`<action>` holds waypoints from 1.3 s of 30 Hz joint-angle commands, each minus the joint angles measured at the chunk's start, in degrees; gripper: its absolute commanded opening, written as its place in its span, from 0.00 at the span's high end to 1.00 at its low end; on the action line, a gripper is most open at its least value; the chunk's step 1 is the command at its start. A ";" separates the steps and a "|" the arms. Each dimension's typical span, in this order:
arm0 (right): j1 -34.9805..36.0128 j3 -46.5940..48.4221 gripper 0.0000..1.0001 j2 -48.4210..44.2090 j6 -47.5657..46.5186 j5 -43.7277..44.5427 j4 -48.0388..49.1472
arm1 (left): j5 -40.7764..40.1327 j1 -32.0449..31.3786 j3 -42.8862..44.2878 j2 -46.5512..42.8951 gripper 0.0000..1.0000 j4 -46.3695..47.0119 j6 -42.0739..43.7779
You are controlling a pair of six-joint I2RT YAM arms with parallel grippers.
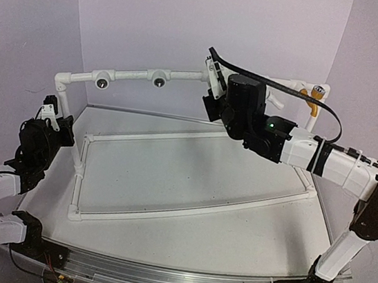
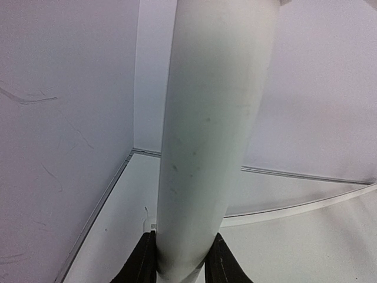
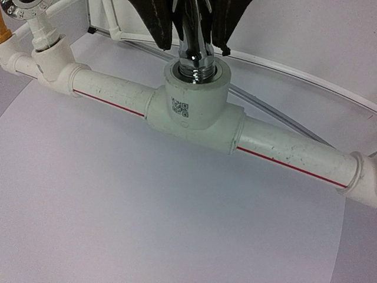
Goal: Install the water faucets
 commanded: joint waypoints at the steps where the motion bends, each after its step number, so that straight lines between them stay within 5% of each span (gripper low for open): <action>1: -0.81 4.83 1.00 0.37 7.79 -3.75 2.21 | 7.38 -1.06 0.02 -1.03 1.00 0.54 -6.44; 39: -9.73 -4.46 1.00 -1.86 52.68 -22.77 8.13 | 8.95 -1.19 0.53 -1.05 1.00 -0.30 -7.29</action>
